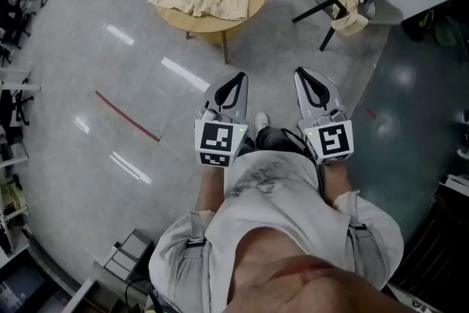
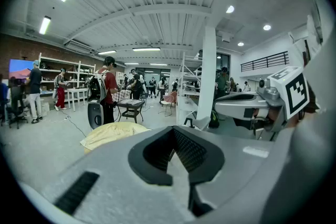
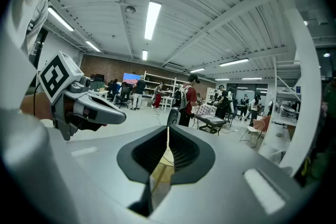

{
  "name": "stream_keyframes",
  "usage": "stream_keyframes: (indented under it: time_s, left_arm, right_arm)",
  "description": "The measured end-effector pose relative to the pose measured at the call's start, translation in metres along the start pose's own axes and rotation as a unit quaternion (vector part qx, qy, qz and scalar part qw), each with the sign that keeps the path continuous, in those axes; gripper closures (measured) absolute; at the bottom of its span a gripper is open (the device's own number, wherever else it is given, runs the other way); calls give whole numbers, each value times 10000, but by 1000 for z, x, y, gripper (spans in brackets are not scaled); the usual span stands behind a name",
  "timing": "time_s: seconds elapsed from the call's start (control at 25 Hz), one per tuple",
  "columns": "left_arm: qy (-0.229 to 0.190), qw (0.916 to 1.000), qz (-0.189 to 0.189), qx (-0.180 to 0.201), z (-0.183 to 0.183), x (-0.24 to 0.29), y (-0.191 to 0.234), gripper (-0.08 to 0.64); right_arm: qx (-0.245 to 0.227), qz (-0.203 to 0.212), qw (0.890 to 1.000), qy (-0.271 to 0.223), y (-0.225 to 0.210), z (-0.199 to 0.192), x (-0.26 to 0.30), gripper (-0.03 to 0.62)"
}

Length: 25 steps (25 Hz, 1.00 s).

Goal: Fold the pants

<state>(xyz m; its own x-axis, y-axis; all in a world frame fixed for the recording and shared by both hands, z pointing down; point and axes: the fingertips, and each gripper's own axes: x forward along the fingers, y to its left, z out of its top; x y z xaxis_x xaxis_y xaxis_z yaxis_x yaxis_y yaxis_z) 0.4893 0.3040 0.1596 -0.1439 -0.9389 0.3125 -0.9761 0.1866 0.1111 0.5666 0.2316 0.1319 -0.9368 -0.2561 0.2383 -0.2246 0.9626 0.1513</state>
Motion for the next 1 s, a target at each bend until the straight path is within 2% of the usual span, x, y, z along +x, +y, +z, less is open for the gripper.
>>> stream_keyframes:
  time_s: [0.24, 0.44, 0.6, 0.8, 1.0]
  left_arm:
    - [-115, 9998, 178, 59, 6, 1, -35, 555]
    - [-150, 9990, 402, 90, 16, 20, -70, 555]
    - [-90, 9977, 677, 7, 19, 41, -99, 555]
    - [-10, 9948, 1005, -188, 13, 65, -130, 555]
    - [30, 9942, 1056, -220, 17, 91, -145, 555]
  right_arm:
    - [70, 96, 9999, -83, -18, -9, -27, 588]
    - [205, 128, 9995, -222, -54, -19, -45, 584]
    - [173, 490, 9982, -295, -85, -29, -60, 583]
    - [123, 911, 9956, -161, -117, -46, -75, 583]
    - [95, 1064, 9942, -122, -145, -51, -71, 583]
